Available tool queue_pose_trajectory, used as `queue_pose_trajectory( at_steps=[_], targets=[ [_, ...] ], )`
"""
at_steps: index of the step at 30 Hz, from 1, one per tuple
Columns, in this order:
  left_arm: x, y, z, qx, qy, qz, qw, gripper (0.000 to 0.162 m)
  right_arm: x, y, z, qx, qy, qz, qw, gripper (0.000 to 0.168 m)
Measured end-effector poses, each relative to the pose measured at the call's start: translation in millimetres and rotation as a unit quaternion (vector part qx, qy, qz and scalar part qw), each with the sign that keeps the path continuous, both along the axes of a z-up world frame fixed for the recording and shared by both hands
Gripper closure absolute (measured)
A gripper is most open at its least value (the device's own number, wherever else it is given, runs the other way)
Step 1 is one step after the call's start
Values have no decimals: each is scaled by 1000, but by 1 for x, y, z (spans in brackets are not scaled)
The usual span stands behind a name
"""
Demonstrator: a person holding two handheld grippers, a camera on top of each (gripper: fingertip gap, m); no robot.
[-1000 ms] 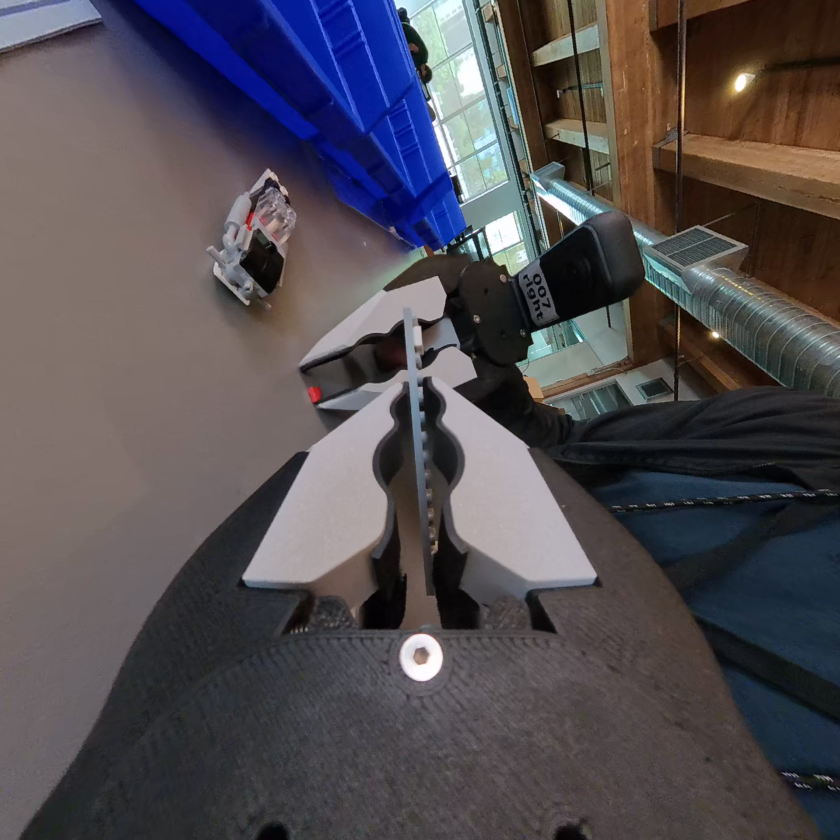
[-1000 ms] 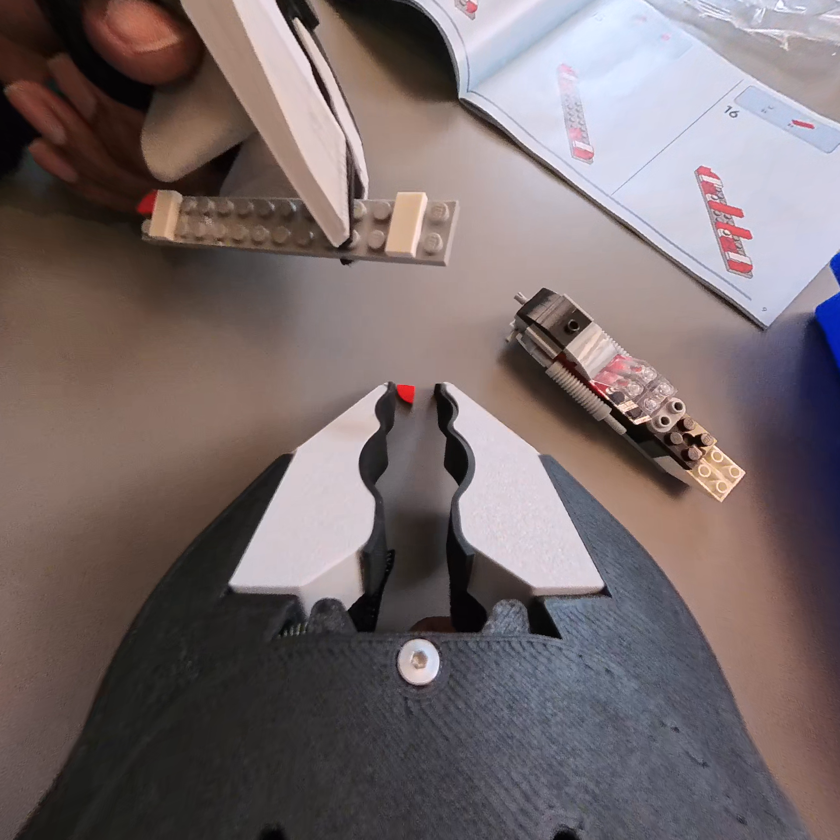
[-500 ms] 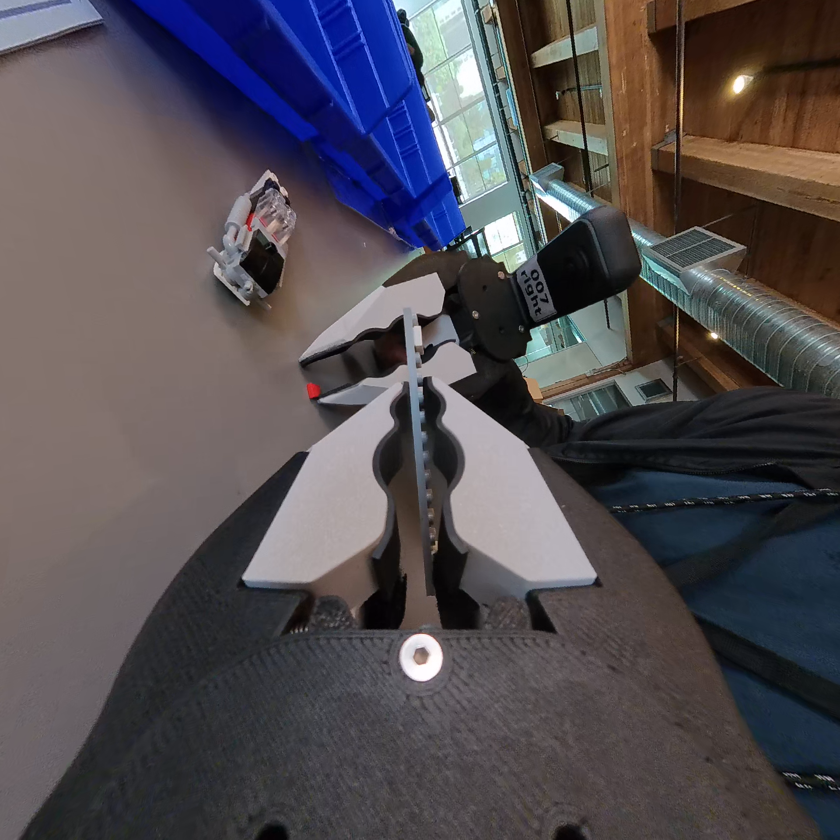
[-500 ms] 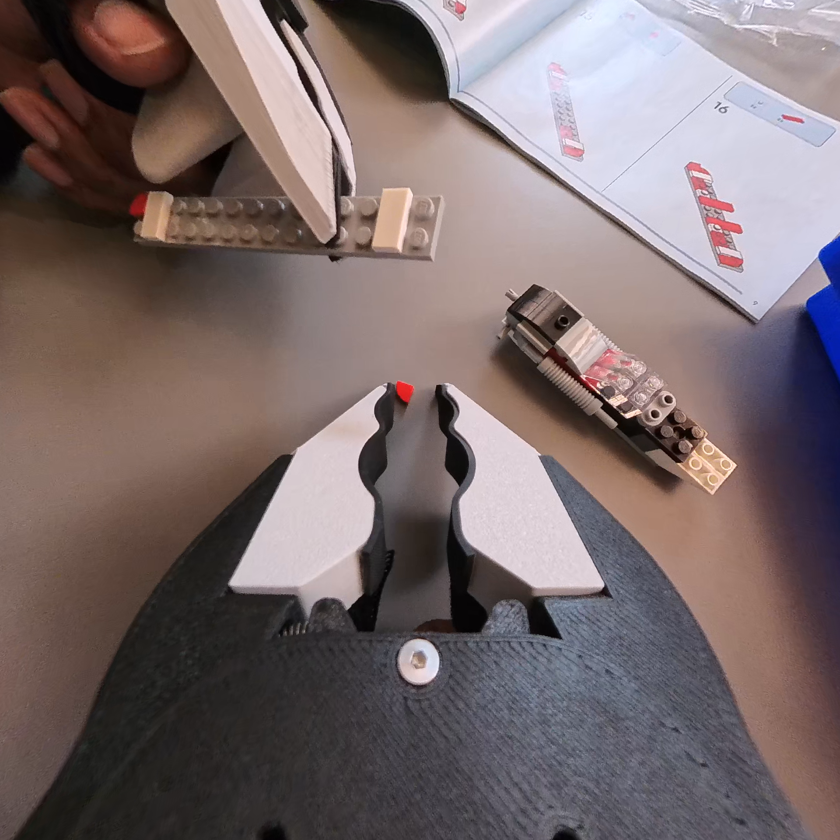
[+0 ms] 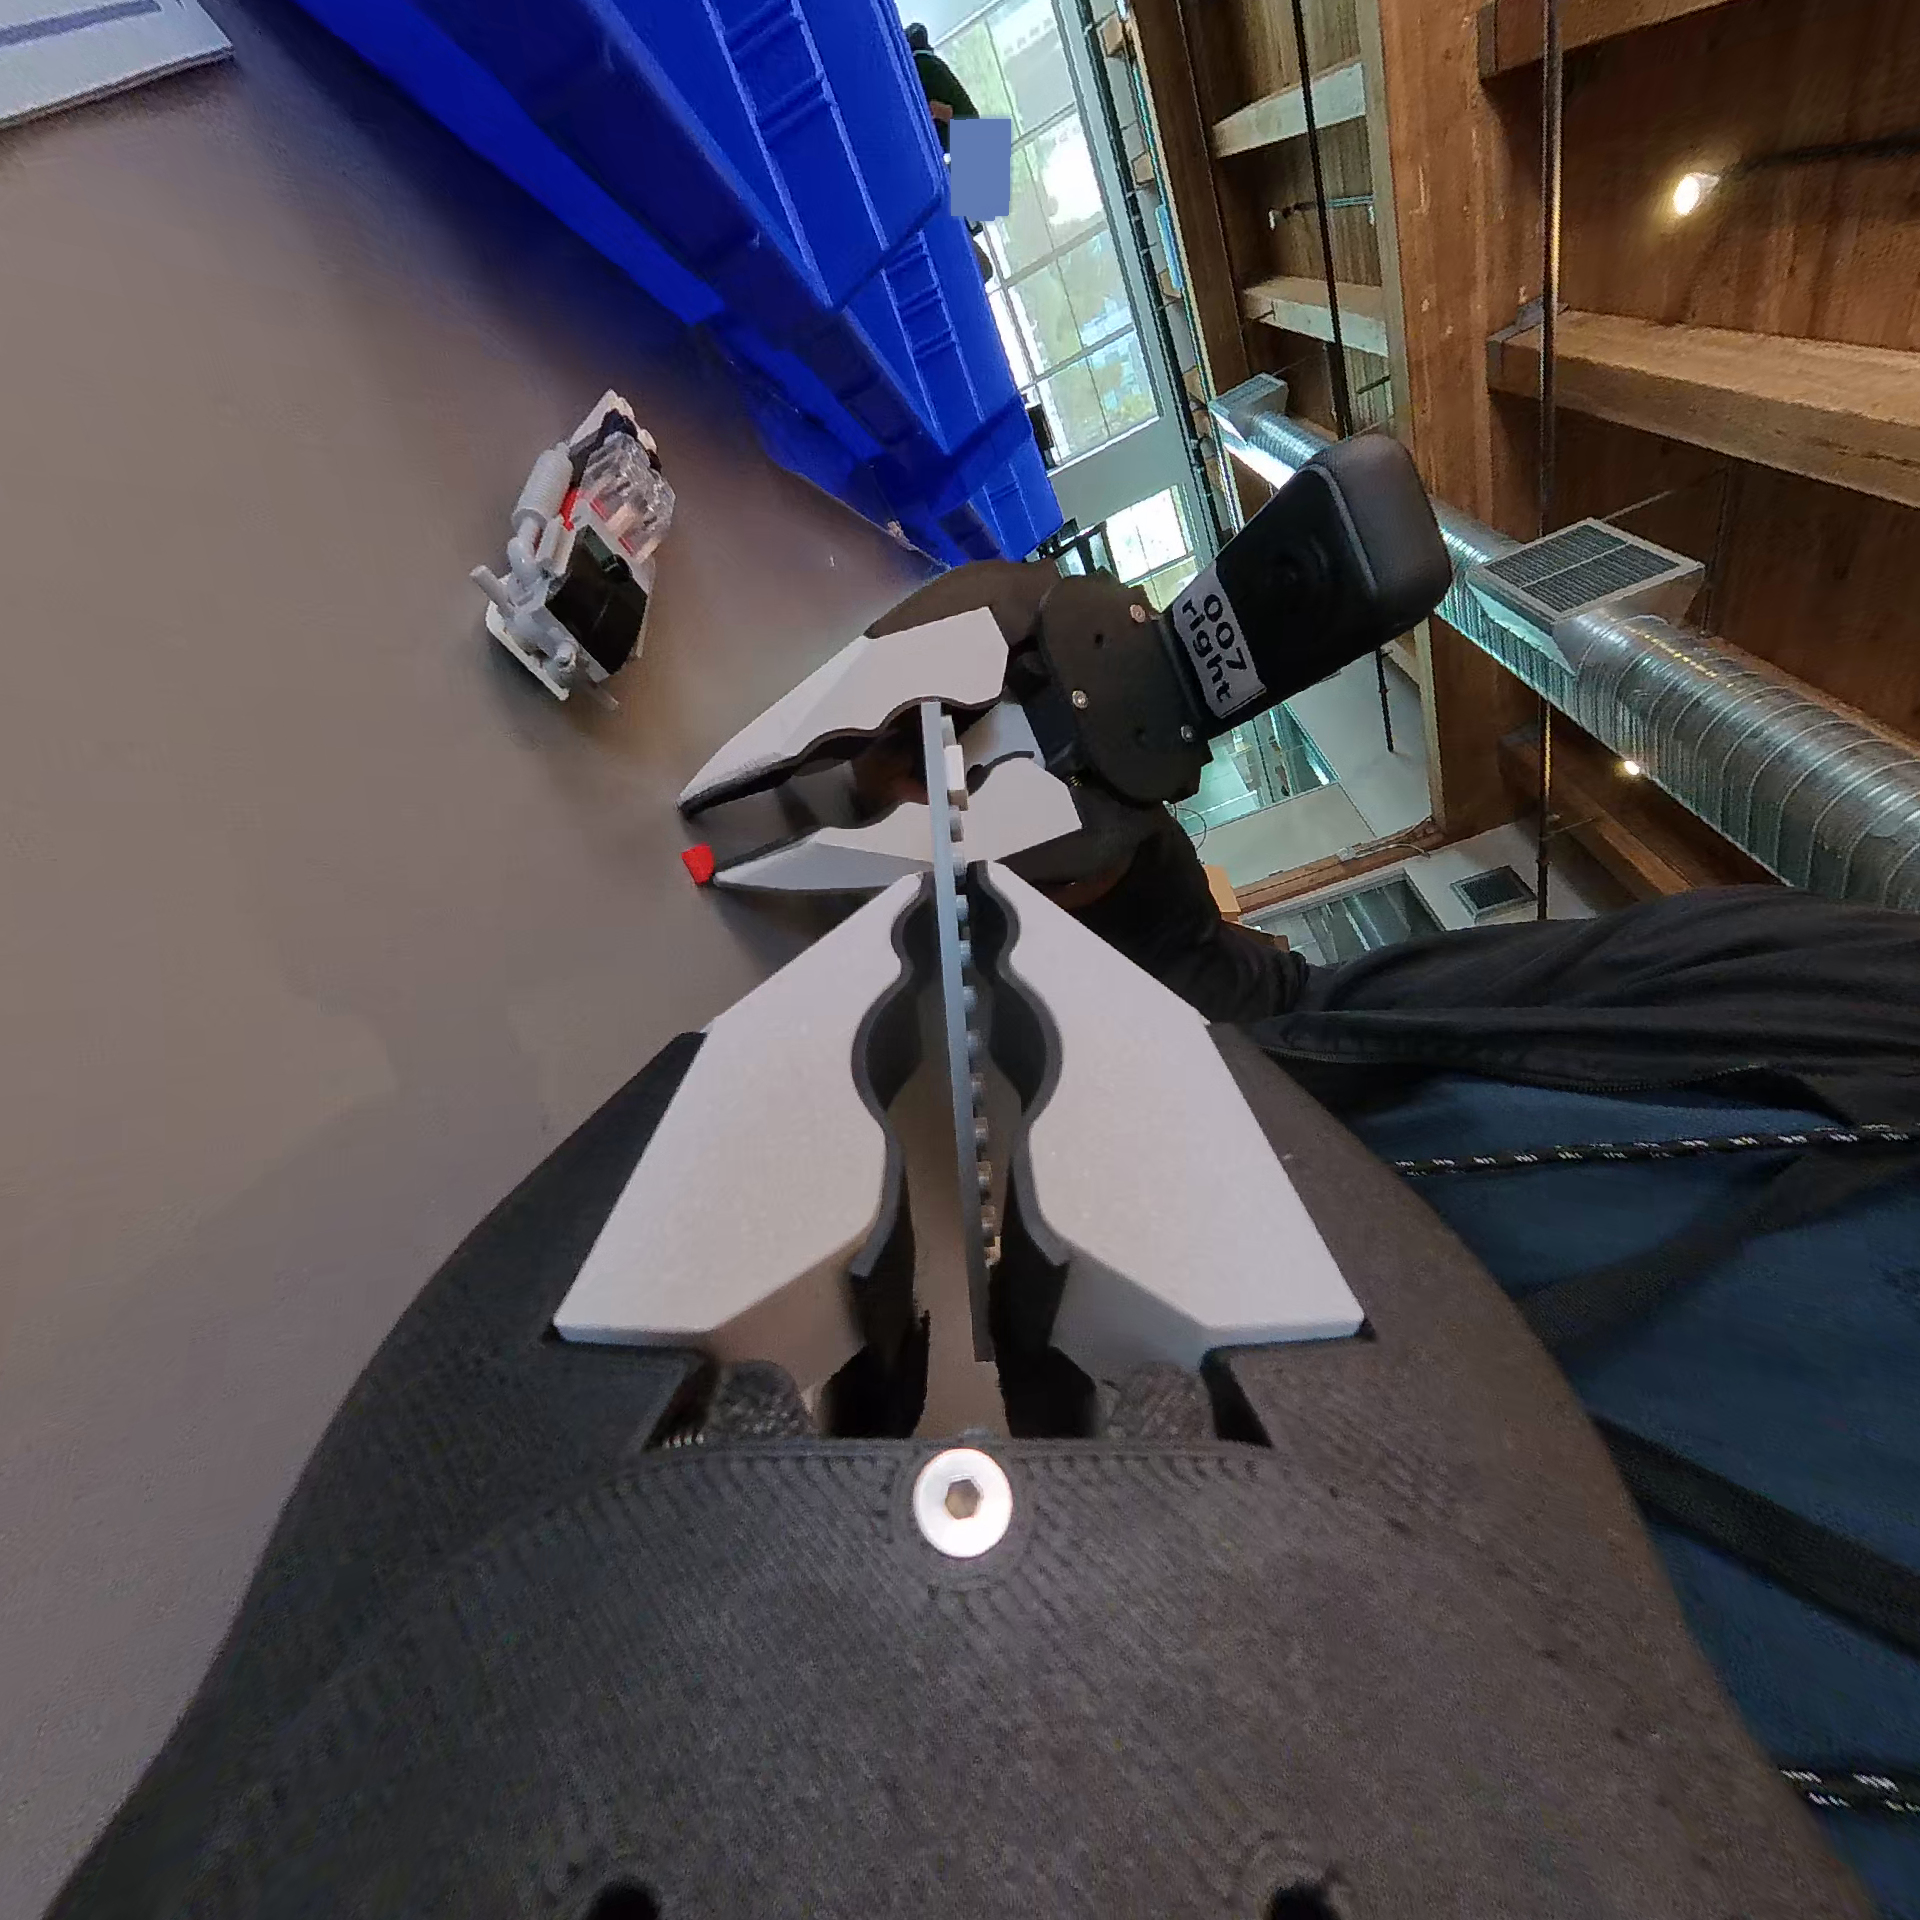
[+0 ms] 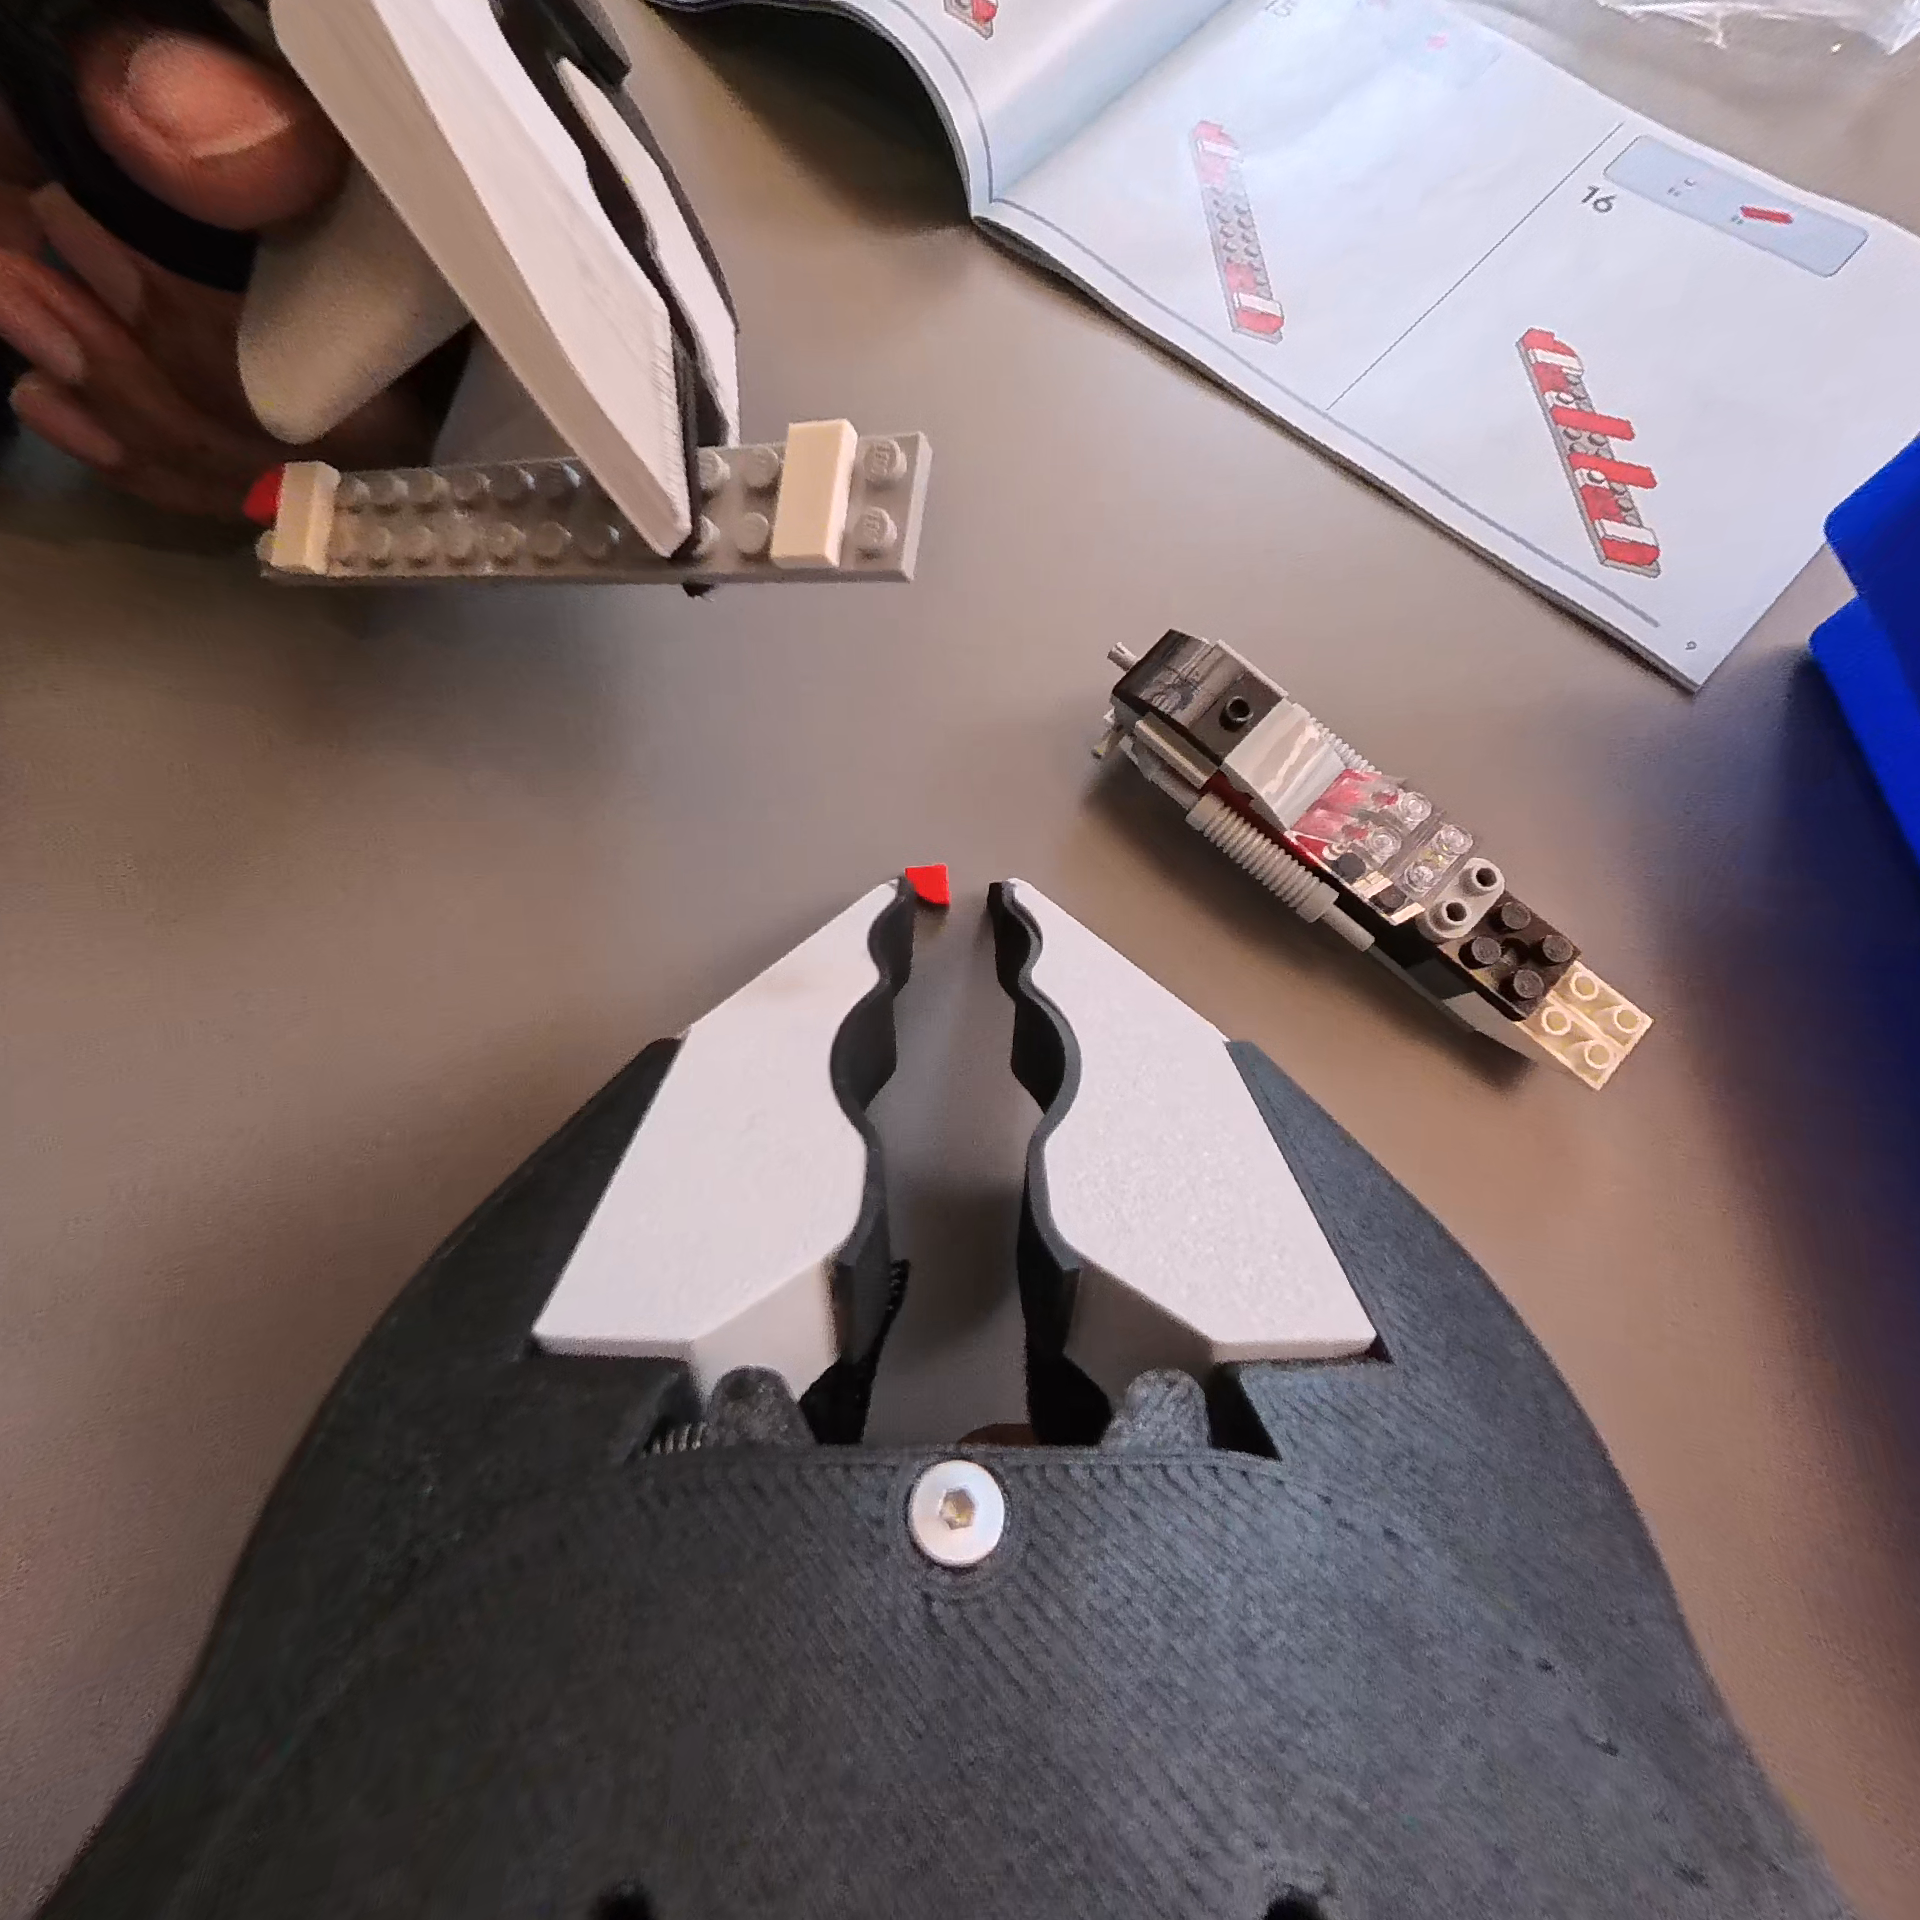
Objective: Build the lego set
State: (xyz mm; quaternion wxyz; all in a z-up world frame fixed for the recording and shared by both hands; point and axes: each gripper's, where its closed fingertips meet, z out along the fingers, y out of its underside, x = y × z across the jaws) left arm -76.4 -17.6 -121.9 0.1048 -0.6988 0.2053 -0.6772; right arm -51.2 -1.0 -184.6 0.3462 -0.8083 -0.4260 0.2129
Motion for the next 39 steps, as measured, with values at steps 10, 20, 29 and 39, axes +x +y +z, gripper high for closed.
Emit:
queue_pose_trajectory(
  at_steps=[10, 20, 29, 39],
  targets=[
    [0, 1, 0, 0, 0, 1, 1000, 157, 4, 8, 0, 5, -1, -29, 1000, 159],
    [-2, 2, -11, -16, 31, 8, 999, 157, 4, 6, 7, 12, 21, -36, 999, 149],
    [-3, 3, -11, -19, 30, 10, 999, 157, -2, -1, -1, 9, -13, -43, 999, 150],
    [-3, 3, -11, -19, 28, 9, 999, 157, -8, 1, -1, 28, -28, -31, 999, 156]
  ],
)
